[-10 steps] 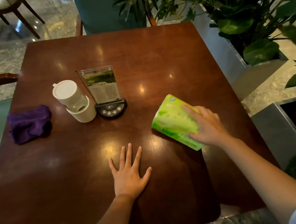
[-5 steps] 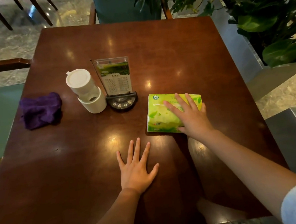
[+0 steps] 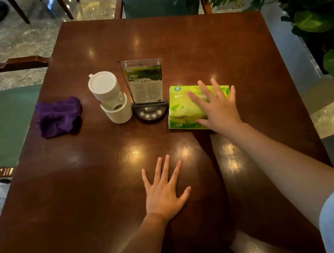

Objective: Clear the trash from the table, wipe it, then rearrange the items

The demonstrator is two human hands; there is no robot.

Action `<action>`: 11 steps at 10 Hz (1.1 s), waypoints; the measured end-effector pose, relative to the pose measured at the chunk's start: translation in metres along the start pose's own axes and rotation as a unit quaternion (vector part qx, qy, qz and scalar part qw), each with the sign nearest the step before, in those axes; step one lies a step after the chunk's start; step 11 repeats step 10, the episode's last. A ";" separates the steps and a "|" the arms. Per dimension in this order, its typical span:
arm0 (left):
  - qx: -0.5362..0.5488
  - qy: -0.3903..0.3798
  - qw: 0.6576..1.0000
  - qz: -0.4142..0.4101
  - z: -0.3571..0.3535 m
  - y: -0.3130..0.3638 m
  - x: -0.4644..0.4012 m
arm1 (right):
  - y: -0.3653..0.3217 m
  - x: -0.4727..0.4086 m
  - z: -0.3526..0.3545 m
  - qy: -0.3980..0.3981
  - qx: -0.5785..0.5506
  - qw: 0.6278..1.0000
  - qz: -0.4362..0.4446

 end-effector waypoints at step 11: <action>0.014 -0.140 0.990 0.008 0.021 -0.001 -0.005 | -0.014 0.032 0.037 -0.003 -0.101 0.993 -0.055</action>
Point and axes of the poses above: each hand's wrist, its own x-axis away from the middle knuckle, its own z-axis out of the back of the hand, y = z × x, the point moved 1 cm from there along -x, towards the middle knuckle, and after that the axes turned 8 degrees about x, right-handed, at the moved point
